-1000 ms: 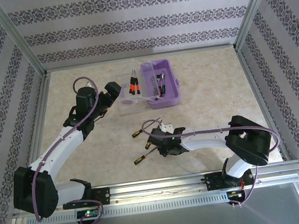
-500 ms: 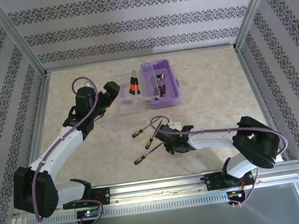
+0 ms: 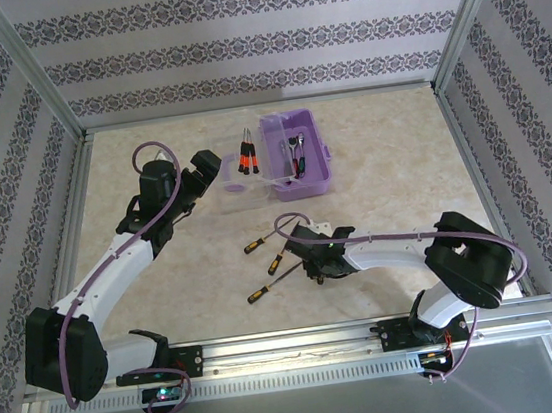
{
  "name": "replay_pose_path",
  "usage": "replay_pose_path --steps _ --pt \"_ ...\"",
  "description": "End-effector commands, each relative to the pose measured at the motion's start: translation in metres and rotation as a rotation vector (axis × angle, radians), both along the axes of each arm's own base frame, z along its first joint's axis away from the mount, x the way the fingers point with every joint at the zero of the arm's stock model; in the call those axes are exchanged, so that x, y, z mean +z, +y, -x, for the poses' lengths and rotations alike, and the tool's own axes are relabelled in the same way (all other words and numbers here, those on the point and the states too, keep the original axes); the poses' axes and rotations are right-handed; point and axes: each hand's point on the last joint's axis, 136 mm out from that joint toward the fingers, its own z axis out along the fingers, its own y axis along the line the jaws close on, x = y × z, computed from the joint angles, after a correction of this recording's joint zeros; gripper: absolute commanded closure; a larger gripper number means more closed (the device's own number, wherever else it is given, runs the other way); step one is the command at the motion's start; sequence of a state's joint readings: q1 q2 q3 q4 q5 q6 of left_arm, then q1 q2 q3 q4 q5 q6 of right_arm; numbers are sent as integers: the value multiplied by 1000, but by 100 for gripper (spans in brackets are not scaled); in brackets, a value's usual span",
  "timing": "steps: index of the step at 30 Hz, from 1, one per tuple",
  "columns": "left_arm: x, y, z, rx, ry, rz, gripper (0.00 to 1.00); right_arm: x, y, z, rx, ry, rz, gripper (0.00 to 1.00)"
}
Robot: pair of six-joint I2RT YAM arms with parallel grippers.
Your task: Pack the tool kit
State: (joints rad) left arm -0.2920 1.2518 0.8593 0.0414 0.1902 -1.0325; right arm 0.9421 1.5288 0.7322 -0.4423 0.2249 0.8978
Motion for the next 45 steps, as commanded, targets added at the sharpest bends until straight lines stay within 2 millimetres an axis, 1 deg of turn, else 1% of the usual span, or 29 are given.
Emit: replay_pose_path --steps 1,5,10,16,19,21,26,28,31,35,42,45 --pt "6 7 -1 16 -27 -12 0 -15 -27 9 -16 42 99 76" --pt "6 8 -1 17 -27 -13 0 0 -32 3 -37 -15 84 78" --pt "8 4 -2 -12 -39 -23 0 24 -35 -3 -34 -65 57 78" --pt "3 4 -3 -7 -30 -24 0 62 -29 -12 17 -133 19 78" --pt "4 4 -4 -15 -27 -42 0 80 -18 -16 52 -159 -47 79" --pt "6 6 -4 -12 -35 -50 0 94 -15 -24 70 -187 -53 79" --pt "8 10 -6 -3 -46 -60 0 124 -1 -57 109 -242 -77 80" --pt "6 12 -7 -3 -49 -82 0 136 9 -72 133 -263 -100 80" --pt "-1 17 -10 7 -34 -137 0 150 26 -89 177 -276 -115 80" --pt "-4 13 -12 -16 -22 -140 0 157 36 -110 184 -288 -134 80" --pt "-2 6 -12 -37 -20 -99 0 160 36 -159 147 -292 -170 80" --pt "0 7 -12 -36 -22 -86 0 164 41 -180 139 -304 -182 81"
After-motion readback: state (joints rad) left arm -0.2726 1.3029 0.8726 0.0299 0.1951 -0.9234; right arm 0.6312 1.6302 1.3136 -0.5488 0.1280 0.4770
